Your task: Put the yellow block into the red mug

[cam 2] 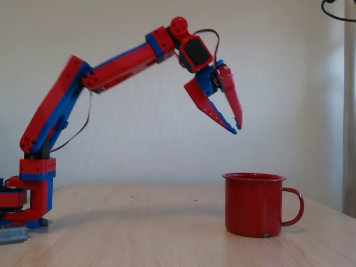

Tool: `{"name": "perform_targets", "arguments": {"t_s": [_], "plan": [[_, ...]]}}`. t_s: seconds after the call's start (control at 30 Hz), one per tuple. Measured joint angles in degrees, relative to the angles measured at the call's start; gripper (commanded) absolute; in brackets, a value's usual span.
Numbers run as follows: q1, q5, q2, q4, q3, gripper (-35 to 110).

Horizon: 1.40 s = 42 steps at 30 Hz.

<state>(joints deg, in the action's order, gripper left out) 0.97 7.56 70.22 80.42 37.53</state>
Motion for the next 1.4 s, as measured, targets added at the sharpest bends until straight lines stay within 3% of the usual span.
{"name": "perform_targets", "arguments": {"t_s": [0.77, 1.4], "plan": [[1.1, -4.0, 56.2, -21.8, 74.4, 0], [-2.5, -3.2, 107.9, -24.9, 131.2, 0]]}}
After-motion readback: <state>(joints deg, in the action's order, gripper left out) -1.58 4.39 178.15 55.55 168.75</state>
